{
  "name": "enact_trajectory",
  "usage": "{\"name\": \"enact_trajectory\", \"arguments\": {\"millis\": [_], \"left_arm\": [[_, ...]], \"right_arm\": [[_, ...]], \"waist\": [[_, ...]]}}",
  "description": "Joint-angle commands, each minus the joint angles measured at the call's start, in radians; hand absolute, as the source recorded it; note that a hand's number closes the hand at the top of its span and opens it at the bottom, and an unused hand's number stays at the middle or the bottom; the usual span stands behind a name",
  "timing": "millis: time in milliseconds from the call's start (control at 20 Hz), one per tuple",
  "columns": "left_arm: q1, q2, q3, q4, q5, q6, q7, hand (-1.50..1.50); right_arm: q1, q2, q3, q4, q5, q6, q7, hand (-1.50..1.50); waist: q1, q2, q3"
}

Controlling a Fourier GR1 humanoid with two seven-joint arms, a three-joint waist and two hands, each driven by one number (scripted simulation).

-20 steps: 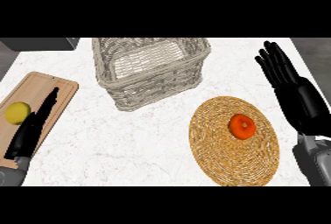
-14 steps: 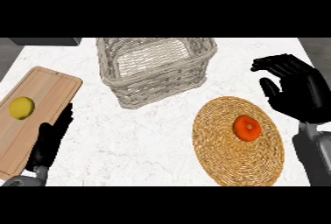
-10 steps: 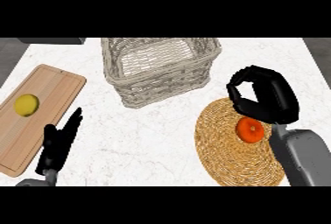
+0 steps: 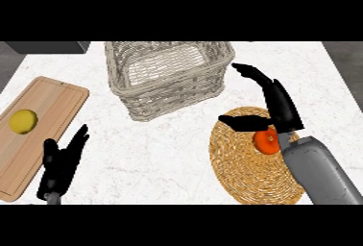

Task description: Pick the squash from the placemat and place it in the basket

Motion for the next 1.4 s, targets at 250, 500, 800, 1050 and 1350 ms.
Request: {"name": "enact_trajectory", "arguments": {"millis": [250, 500, 800, 1050, 1350], "left_arm": [[0.106, -0.022, -0.010, 0.010, 0.015, 0.001, 0.023, 0.00], [0.076, -0.021, 0.012, 0.022, 0.019, 0.008, 0.046, 0.00], [0.112, -0.025, -0.001, 0.018, 0.002, -0.011, 0.011, 0.00], [0.116, -0.024, -0.006, -0.037, 0.007, -0.019, 0.057, 0.00], [0.122, -0.031, 0.001, -0.057, -0.001, -0.023, 0.069, 0.00]], "right_arm": [[-0.182, -0.369, 0.004, -0.153, 0.169, 0.288, 0.459, -1.50], [-0.284, -0.512, -0.070, -0.238, -0.041, 0.612, 0.606, -1.50], [-0.326, -0.598, -0.107, -0.279, -0.306, 0.892, 0.806, -1.50], [-0.319, -0.661, -0.128, -0.300, -0.440, 0.955, 0.895, -1.50], [-0.227, -0.677, -0.123, -0.412, -0.483, 0.877, 0.933, -1.50]], "waist": [[-0.031, -0.009, -0.010], [-0.039, -0.001, -0.008], [-0.027, 0.003, -0.008], [-0.011, 0.008, -0.005], [-0.006, 0.010, -0.005]]}}
